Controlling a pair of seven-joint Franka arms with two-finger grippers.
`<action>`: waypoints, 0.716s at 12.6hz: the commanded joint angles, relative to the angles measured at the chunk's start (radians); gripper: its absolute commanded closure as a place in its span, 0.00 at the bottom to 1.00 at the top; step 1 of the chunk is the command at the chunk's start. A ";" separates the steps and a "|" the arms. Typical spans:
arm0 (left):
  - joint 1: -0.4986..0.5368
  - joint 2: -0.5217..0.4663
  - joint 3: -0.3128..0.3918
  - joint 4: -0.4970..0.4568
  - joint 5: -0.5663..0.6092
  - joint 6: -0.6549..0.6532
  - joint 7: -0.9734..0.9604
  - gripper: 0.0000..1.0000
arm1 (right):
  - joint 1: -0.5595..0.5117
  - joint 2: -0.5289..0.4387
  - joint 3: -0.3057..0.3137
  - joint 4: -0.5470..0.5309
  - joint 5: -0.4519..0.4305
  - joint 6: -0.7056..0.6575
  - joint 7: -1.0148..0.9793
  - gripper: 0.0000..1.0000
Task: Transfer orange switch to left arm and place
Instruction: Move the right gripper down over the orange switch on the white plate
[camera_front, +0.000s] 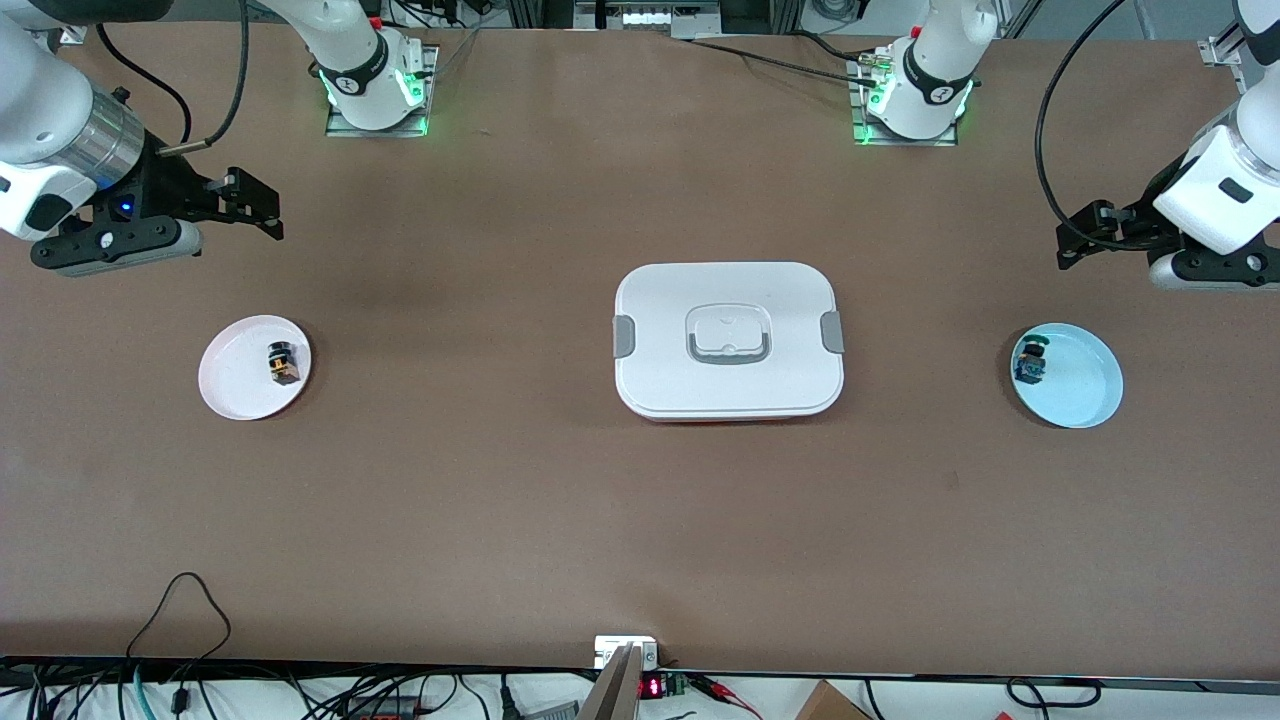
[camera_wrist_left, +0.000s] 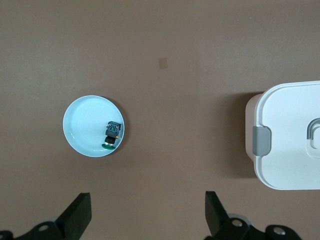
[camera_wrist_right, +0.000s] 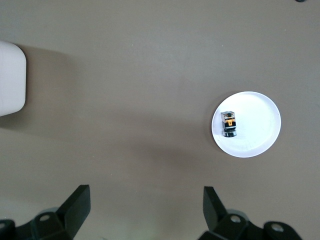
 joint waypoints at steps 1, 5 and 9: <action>-0.002 0.007 0.002 0.017 -0.021 -0.013 0.016 0.00 | -0.010 0.009 0.008 0.025 -0.003 -0.011 -0.016 0.00; -0.004 0.007 0.002 0.017 -0.021 -0.013 0.015 0.00 | -0.016 0.016 0.008 0.025 -0.015 -0.008 -0.162 0.00; -0.004 0.007 0.002 0.017 -0.019 -0.013 0.015 0.00 | -0.077 0.040 0.008 -0.022 -0.032 0.006 -0.631 0.00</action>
